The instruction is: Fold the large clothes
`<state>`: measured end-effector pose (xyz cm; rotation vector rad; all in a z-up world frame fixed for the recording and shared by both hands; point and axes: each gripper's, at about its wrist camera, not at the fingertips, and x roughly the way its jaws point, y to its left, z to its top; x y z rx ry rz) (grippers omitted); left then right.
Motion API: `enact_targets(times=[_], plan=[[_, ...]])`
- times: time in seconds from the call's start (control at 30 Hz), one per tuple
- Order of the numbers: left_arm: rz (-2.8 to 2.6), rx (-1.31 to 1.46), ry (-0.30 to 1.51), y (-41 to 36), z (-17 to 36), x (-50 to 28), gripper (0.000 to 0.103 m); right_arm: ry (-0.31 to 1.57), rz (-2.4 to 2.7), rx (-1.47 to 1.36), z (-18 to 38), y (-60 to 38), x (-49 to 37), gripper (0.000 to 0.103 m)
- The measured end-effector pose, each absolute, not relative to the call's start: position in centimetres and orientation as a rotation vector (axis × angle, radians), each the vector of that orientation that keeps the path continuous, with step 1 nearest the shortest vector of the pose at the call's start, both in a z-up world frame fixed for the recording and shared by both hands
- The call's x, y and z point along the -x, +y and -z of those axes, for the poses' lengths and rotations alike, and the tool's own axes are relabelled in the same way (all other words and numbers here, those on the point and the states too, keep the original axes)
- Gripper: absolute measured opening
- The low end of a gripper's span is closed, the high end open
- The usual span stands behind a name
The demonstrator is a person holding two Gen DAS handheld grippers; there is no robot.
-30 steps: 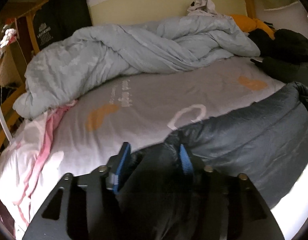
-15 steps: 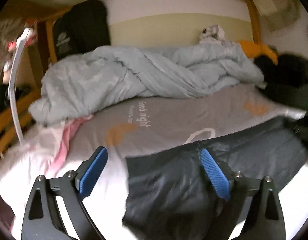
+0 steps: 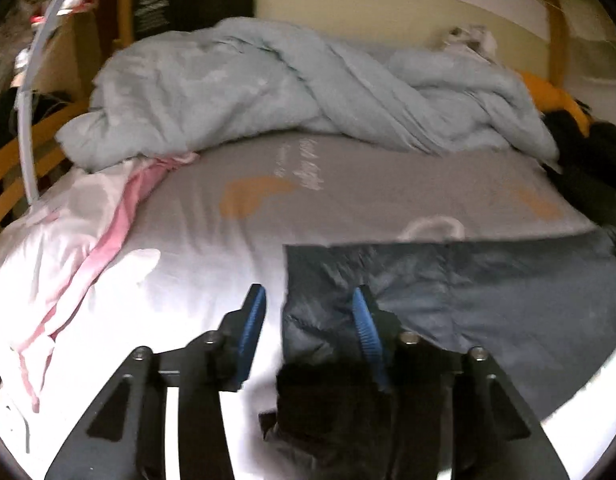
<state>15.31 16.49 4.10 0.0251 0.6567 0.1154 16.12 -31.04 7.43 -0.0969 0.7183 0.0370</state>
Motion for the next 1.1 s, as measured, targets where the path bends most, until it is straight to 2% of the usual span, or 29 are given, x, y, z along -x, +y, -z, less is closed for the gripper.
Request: enact_targets(times=[0.03, 0.1, 0.3, 0.43, 0.6, 0.7, 0.73, 0.77, 0.8, 0.83, 0.9, 0.97, 1.03, 1.1], plan=[[-0.137, -0.039, 0.646, 16.4, -3.7, -15.9, 0.03, 0.716, -0.023, 0.111, -7.2, -31.1, -16.1, 0.081], [-0.2, -0.062, 0.643, 16.7, -2.8, -17.2, 0.028, 0.72, -0.01, 0.119, -6.7, -31.4, -16.2, 0.084], [-0.214, 0.149, 0.793, 20.9, 1.0, -19.4, 0.026, 0.708, -0.024, 0.073, -6.9, -32.4, -16.3, 0.085], [-0.214, 0.158, 0.833, 21.4, 2.5, -19.5, 0.026, 0.681, -0.042, 0.037, -8.5, -32.9, -14.9, 0.085], [-0.23, 0.12, 0.841, 20.6, 1.9, -19.6, 0.024, 0.627, -0.08, -0.065, -11.4, -34.1, -11.5, 0.085], [-0.228, 0.085, 0.766, 20.2, -0.8, -18.4, 0.024, 0.575, -0.107, -0.097, -13.3, -34.7, -9.1, 0.085], [-0.223, 0.051, 0.717, 19.7, -2.2, -17.5, 0.024, 0.564, -0.117, -0.103, -13.7, -34.9, -8.4, 0.083], [-0.21, 0.008, 0.659, 18.8, -3.8, -16.3, 0.025, 0.567, -0.123, -0.101, -13.9, -34.9, -8.1, 0.077], [-0.188, -0.023, 0.614, 17.9, -5.2, -15.1, 0.026, 0.575, -0.128, -0.099, -13.9, -34.9, -7.8, 0.067], [-0.165, -0.043, 0.58, 17.1, -6.2, -14.0, 0.028, 0.593, -0.14, -0.099, -13.6, -34.8, -7.6, 0.063], [-0.123, -0.053, 0.513, 15.6, -8.1, -11.7, 0.032, 0.637, -0.162, -0.098, -12.8, -34.7, -7.9, 0.045], [-0.063, -0.032, 0.465, 14.3, -9.4, -9.8, 0.039, 0.678, -0.166, -0.097, -11.6, -34.6, -8.5, 0.039], [0.003, -0.03, 0.454, 12.7, -9.8, -9.0, 0.046, 0.698, -0.148, -0.098, -10.6, -34.9, -9.2, 0.039], [0.046, -0.032, 0.498, 11.6, -9.1, -9.4, 0.047, 0.724, -0.115, -0.109, -9.3, -35.3, -10.5, 0.038]])
